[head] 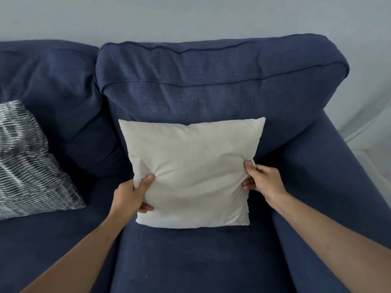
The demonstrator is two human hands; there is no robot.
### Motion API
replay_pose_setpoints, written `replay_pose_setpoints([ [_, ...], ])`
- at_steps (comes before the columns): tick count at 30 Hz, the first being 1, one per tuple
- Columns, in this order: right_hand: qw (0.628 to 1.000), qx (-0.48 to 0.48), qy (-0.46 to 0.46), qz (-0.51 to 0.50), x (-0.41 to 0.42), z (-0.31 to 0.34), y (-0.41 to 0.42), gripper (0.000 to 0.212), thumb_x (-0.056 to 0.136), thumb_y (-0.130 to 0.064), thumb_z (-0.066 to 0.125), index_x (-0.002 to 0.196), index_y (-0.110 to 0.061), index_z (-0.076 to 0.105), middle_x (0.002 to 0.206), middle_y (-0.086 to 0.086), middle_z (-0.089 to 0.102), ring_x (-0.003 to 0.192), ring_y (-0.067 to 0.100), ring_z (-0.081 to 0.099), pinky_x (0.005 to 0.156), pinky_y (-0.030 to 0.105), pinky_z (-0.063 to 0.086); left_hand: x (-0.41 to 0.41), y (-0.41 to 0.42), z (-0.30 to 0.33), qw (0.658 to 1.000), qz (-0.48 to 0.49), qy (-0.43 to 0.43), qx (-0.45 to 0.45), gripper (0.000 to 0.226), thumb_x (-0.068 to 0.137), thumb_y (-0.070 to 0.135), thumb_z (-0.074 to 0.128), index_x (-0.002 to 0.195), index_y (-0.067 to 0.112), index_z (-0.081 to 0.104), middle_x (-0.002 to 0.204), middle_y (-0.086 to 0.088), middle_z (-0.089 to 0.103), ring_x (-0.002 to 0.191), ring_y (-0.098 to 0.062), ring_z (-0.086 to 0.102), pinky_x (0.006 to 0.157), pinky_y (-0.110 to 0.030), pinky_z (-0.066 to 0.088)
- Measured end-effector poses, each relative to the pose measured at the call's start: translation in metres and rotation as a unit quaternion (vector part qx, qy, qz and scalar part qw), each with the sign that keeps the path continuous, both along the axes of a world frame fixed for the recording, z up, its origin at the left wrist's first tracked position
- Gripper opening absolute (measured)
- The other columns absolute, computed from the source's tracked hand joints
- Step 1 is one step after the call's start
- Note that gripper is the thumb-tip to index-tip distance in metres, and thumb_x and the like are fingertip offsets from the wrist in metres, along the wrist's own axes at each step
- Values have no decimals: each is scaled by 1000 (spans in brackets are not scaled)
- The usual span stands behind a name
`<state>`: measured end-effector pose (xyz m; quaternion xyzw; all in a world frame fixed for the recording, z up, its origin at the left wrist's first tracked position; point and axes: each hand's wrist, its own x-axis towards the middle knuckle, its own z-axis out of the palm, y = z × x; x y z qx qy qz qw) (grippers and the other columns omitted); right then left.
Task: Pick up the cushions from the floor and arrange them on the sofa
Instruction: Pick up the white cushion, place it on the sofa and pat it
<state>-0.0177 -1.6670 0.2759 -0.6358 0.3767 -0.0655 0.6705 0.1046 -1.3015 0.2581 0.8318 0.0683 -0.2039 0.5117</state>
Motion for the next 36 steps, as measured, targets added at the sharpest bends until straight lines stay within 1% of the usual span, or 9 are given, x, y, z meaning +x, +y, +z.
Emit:
replay_pose_setpoints([
  [4,995,-86,3,-55,-6,7,12,27,106,-49,66,108,-25,77,103,5,80,68,15,77,56,31,63,-7,0,10,997,3,-44,71,83,83,93,54,120,21,72,99,0,83,86,-24,82,80,-48,65],
  [6,965,-236,-44,-106,-12,20,20,23,109,-49,58,121,-35,71,120,-15,74,94,10,77,83,39,66,-10,1,22,967,52,-188,161,92,90,94,35,141,23,63,134,-2,70,117,-24,66,99,-46,53],
  [8,901,-409,-137,-54,-8,31,33,33,111,-43,52,140,-31,63,136,-17,66,124,16,67,108,50,56,-11,-12,40,918,54,-351,177,79,104,77,30,151,20,55,156,-4,53,136,-27,50,113,-47,42],
  [10,779,-597,-171,91,8,35,58,51,113,-36,49,160,-15,50,164,7,51,154,33,47,128,56,35,-13,-44,56,857,-36,-482,181,62,114,52,36,161,13,46,171,-7,40,156,-29,36,127,-46,30],
  [14,657,-709,-159,202,47,23,108,62,116,-30,37,171,-4,26,182,17,18,170,35,10,134,65,14,-11,-111,53,764,-198,-579,207,58,115,28,31,168,3,32,178,-15,24,166,-34,18,133,-59,18],
  [21,614,-765,-77,176,77,-15,59,72,116,-51,33,171,-6,28,181,16,21,169,38,16,132,70,11,60,-75,7,782,-191,-492,332,74,115,51,14,172,5,16,182,-11,10,169,-28,6,134,-61,7],
  [27,723,-690,-18,20,62,-1,29,74,117,-51,25,174,-5,12,182,23,8,169,43,5,131,73,6,63,-52,26,842,-63,-466,264,70,115,43,17,170,-1,15,181,-18,8,168,-34,4,133,-63,6],
  [31,675,-718,-136,102,44,-18,86,69,116,-42,33,173,-7,14,181,20,9,170,40,4,133,71,5,-2,-89,14,806,-137,-548,175,69,117,42,18,168,-4,22,177,-25,18,166,-39,13,133,-63,9],
  [36,657,-730,-121,144,39,-67,113,69,115,-43,35,171,-4,21,179,18,16,167,42,16,130,75,12,-30,-110,-50,807,-149,-538,193,65,114,38,24,166,-1,23,176,-21,19,165,-37,17,130,-68,19],
])
